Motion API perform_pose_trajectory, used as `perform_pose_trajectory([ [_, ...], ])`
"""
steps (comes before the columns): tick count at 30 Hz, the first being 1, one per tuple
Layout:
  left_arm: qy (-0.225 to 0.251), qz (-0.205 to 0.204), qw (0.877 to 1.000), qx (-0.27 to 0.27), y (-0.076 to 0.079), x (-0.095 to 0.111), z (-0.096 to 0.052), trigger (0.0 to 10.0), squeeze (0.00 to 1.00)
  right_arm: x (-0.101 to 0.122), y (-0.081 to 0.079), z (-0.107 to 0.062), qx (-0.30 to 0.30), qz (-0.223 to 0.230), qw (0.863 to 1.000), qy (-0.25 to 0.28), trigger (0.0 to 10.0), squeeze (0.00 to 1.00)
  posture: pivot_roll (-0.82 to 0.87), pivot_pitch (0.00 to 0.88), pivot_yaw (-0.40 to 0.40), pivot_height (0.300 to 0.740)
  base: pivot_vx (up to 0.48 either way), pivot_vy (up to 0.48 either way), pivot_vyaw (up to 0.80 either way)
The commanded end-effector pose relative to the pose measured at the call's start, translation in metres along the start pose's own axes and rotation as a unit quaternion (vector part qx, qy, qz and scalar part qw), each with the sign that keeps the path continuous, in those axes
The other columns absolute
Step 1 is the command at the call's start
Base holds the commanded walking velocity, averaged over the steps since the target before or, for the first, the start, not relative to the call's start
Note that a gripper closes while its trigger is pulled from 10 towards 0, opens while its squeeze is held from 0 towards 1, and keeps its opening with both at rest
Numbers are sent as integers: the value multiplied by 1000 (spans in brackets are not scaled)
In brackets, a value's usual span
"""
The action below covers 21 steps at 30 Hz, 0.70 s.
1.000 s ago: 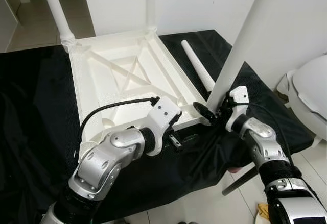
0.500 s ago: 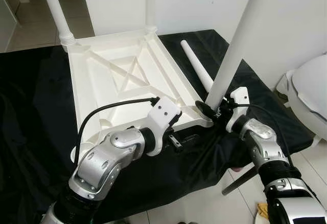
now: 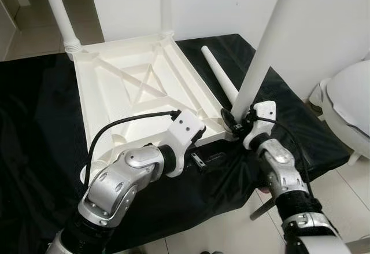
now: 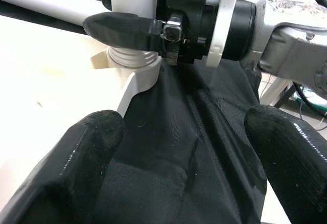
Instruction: Building children table
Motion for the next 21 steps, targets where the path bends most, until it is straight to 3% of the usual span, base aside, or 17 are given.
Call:
perform_pose_trajectory([
  [1,-5,1,1000,1,2,-1,1,10000,0,6,4,2,-22,7,1000,8,10000,0,-9,90,1,740,0,0,0],
  [5,-7,1,1000,1,3,-3,1,10000,0,6,4,5,-84,33,996,4,10000,0,-2,84,-6,740,0,0,0],
  [10,-7,-1,1000,0,3,-4,1,10000,0,9,2,5,-129,29,991,5,10000,0,-1,80,-9,740,0,0,0],
  [12,-7,0,1000,0,4,-4,2,10000,0,10,0,5,-182,25,983,1,10000,0,-4,75,-10,740,0,0,0],
  [14,-6,0,1000,-1,4,-4,2,10000,0,13,-3,6,-190,30,981,8,10000,0,-6,72,-7,740,0,0,0],
  [17,-7,1,1000,-5,5,-3,3,10000,0,19,-22,10,-179,46,983,18,10000,0,-8,71,-7,740,0,0,0],
  [21,-8,2,1000,-6,6,-4,3,10000,0,19,-30,12,-173,51,983,15,10000,0,-5,70,-8,740,0,0,0],
])
Point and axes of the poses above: a point about 5 cm out from each wrist's last joint towards the gripper, its own z axis pointing out of the wrist towards the gripper, its own x axis along the axis of the wrist's last joint, y = z × x, the point moved 4 cm from there along z, pointing out of the wrist towards the gripper, and after that the axes turned 6 degrees about -z, right-handed, at the moved point
